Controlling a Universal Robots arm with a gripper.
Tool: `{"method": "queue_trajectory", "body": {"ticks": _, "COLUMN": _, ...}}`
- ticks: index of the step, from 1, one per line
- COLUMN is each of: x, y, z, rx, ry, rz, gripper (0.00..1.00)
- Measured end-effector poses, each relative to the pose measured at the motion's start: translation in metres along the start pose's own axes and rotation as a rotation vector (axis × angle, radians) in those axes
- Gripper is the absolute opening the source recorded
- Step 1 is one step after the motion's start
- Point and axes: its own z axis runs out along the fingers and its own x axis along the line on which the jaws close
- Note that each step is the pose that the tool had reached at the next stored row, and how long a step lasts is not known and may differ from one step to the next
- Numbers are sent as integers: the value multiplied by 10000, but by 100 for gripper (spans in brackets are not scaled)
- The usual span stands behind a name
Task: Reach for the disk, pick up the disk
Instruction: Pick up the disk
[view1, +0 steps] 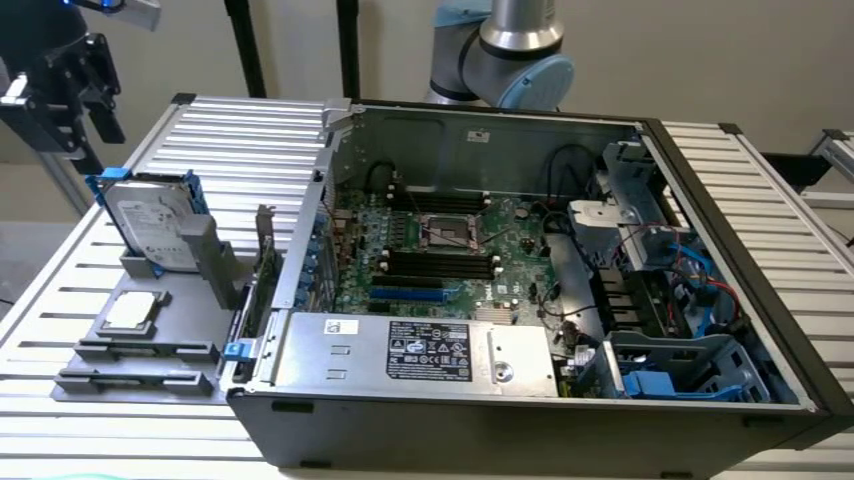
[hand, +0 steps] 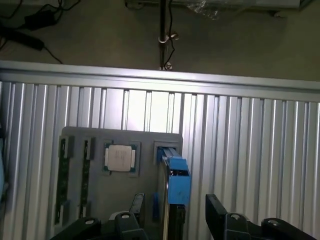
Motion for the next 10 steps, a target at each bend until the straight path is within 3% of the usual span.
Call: {"method": "queue_trajectory", "body": {"ticks": 10, "x": 1, "y": -3, "z": 116, "rx": 2, "ry": -3, "rz": 111, "gripper": 60}}
